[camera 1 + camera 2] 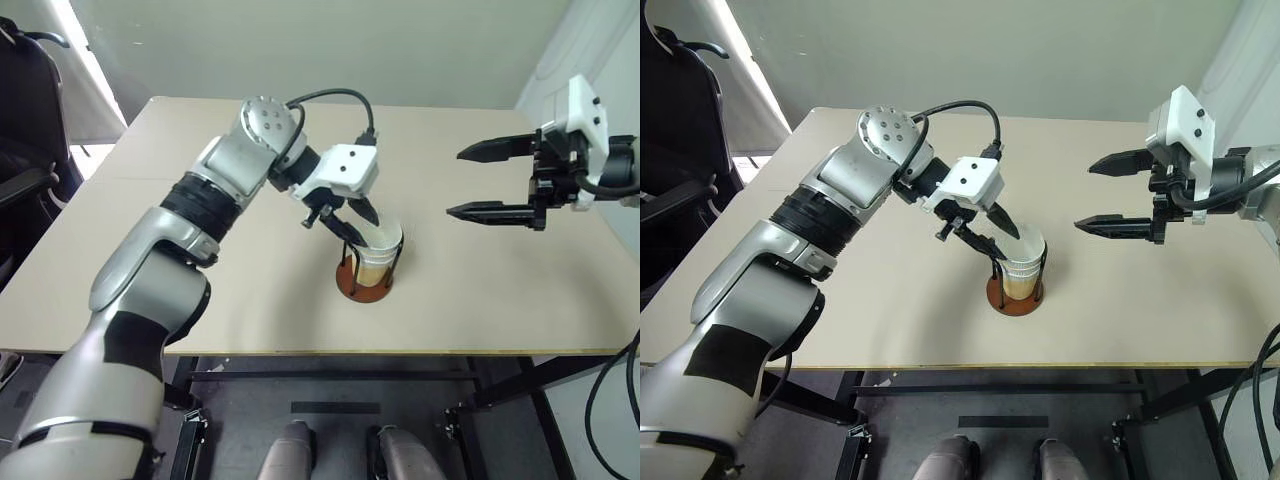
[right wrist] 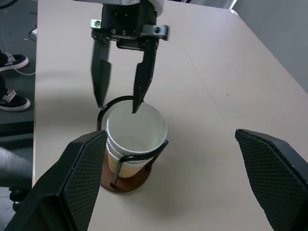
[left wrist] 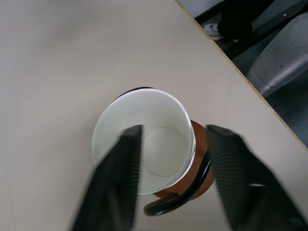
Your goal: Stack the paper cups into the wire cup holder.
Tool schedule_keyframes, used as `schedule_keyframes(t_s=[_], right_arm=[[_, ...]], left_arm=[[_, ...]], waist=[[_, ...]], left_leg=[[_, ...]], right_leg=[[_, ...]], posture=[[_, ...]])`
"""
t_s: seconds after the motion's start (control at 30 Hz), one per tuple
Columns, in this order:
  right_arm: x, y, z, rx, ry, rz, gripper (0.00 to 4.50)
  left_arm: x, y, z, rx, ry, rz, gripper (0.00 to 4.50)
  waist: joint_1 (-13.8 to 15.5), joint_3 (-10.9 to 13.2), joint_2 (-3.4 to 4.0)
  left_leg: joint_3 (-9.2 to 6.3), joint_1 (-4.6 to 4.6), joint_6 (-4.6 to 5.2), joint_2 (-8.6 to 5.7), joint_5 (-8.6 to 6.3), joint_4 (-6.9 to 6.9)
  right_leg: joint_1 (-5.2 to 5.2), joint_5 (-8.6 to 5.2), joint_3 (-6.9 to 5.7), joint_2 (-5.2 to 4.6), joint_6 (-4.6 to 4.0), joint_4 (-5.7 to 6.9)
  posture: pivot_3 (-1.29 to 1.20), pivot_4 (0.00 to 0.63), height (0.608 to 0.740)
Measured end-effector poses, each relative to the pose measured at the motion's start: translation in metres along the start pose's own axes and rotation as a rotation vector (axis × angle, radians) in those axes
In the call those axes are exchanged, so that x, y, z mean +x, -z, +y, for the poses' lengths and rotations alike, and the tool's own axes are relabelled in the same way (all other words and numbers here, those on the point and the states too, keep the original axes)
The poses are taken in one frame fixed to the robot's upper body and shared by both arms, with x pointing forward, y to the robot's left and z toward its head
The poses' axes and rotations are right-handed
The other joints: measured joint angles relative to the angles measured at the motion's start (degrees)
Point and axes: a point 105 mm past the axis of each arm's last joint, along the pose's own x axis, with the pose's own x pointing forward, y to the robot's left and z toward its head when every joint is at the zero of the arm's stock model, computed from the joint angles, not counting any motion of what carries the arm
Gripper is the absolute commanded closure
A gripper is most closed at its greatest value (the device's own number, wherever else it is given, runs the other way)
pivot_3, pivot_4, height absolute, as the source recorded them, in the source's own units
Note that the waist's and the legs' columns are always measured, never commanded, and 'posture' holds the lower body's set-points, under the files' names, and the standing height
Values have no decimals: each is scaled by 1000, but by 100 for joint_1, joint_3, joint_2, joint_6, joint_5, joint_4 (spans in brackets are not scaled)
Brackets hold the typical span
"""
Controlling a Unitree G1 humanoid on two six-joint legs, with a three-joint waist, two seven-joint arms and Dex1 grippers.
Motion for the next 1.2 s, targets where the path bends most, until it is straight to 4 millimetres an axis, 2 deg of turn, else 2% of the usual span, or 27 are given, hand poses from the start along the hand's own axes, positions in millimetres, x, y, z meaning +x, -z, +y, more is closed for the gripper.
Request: schedule_keyframes(t_s=[0.1,0.13,0.23,0.3,0.4,0.47,0.6,0.8,0.93,1.03,1.2], right_arm=[[-1,1,-2,-3,8,2,146],[-1,2,-3,-2,14,4,146],[-1,4,-7,-4,30,-5,146],[3,4,-13,-2,54,-34,146],[7,7,-26,14,115,-65,146],[11,12,-33,42,149,-87,146],[20,29,-48,98,230,-108,146],[35,61,-69,195,379,-145,146],[41,89,-79,255,473,-137,146],[45,102,-81,286,508,-139,146],[50,127,-79,352,521,-92,146]], left_arm=[[-2,-3,4,-3,-26,-27,163],[-3,-5,6,-7,-41,-46,58],[-7,-12,16,-25,-114,-116,58],[-14,-16,28,-80,-221,-192,58],[-34,-18,51,-171,-454,-313,58],[-53,-4,62,-265,-643,-369,58],[-74,40,64,-456,-901,-375,58],[-110,99,46,-644,-1209,-328,58],[-115,133,23,-755,-1325,-297,58],[-113,147,11,-806,-1367,-280,58],[-128,150,3,-814,-1500,-298,58]], waist=[[4,0,0],[6,0,0],[3,0,0],[-15,0,0],[-26,-1,2],[-47,-2,4],[-62,-3,5],[-48,-2,7],[-21,-2,7],[-6,-2,7],[-8,-2,7]], left_leg=[[0,0,1,0,-1,0],[0,0,3,0,-2,1],[1,1,5,0,-3,2],[2,3,5,0,-3,2],[3,7,5,1,-3,2],[3,17,5,2,-3,1],[3,16,-7,2,8,3],[2,10,-19,-1,23,0],[1,11,-25,-3,27,-2],[0,9,-27,-4,28,-1],[1,12,-28,-4,28,-4]], right_leg=[[1,0,0,-1,1,-1],[2,0,0,-1,1,-1],[3,1,0,-1,3,-2],[3,2,1,0,4,-1],[2,4,1,0,7,2],[10,4,2,1,7,1],[5,4,4,1,7,4],[-4,5,4,2,5,3],[-4,7,2,1,2,5],[-5,9,1,1,-2,5],[-4,12,0,0,-8,7]], posture=[[0,150,740],[0,150,740],[0,150,740],[0,150,740],[0,150,740],[0,150,740],[0,150,740],[0,150,740],[0,150,740],[0,150,740],[0,150,740]])
